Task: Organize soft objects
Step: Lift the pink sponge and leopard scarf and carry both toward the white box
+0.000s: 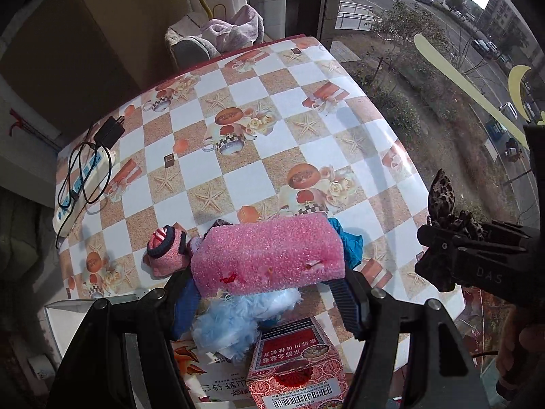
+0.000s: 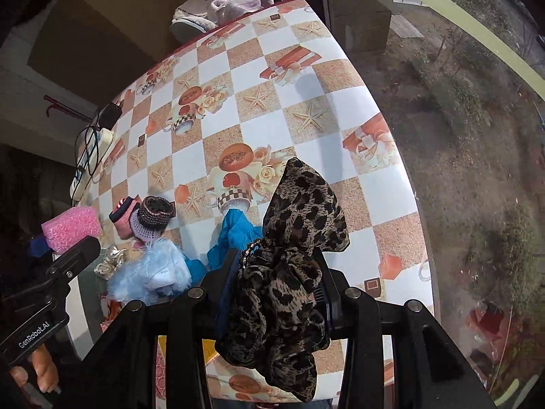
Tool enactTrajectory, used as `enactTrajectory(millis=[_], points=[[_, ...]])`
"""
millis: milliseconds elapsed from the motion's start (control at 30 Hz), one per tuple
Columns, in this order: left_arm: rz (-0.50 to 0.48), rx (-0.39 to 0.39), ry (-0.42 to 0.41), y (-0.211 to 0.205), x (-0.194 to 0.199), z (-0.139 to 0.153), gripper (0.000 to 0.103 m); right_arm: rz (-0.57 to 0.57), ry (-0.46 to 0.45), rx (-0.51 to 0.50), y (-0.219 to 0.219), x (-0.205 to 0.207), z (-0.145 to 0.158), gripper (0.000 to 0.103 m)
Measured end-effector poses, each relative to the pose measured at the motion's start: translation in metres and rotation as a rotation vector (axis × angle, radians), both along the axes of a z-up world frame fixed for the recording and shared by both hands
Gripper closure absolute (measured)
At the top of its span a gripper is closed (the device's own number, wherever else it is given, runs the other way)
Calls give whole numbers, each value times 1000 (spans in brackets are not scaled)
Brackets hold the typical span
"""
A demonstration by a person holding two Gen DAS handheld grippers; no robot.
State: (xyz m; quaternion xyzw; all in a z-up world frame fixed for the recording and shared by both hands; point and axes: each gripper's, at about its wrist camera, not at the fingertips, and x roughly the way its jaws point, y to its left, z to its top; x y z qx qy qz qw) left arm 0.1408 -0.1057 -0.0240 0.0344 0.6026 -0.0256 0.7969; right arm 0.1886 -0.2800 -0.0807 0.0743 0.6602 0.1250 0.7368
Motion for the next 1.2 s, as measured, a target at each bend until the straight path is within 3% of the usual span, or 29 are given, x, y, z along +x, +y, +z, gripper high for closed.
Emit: enactTrajectory(millis=[267, 467, 933, 1200], points=[[-186, 0, 5, -78, -32, 9, 31, -67, 19, -6, -55, -38, 3, 61], [-267, 1, 31, -112, -59, 10, 31, -95, 32, 0, -89, -62, 3, 61], [-287, 3, 66, -133, -105, 10, 31, -31, 63, 23, -103, -95, -10, 61], [-418, -7, 83, -128, -135, 4, 31, -64, 86, 10, -90, -119, -18, 61]])
